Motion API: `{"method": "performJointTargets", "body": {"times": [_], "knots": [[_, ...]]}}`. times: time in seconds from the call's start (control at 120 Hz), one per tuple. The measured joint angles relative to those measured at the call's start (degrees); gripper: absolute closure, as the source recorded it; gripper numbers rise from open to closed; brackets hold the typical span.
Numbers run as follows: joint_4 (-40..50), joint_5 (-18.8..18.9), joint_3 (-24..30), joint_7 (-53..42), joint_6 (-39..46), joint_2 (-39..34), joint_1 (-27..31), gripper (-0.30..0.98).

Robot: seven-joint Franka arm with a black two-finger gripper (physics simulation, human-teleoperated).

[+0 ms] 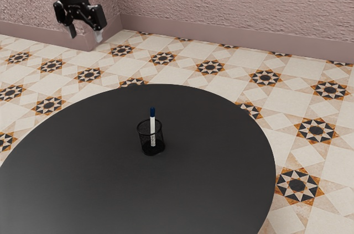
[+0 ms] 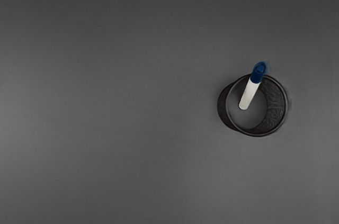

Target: Take the marker out of the pen holder and place it to the left of the pen holder.

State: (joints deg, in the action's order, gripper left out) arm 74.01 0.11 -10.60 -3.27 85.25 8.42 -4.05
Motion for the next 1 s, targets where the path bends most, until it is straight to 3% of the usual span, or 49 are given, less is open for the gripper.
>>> {"method": "performJointTargets", "body": {"times": [0.208,0.575,0.775,1.0], "knots": [[-0.43,-0.08,0.56,-0.49,-0.12,0.68,-0.94,0.02],[1.37,-3.64,0.58,-0.95,8.35,18.35,-3.36,0.02],[-8.74,-6.36,4.83,-1.25,7.49,29.13,-0.35,0.02],[-9.88,-6.97,7.72,-1.38,6.23,32.18,1.92,0.02]]}}
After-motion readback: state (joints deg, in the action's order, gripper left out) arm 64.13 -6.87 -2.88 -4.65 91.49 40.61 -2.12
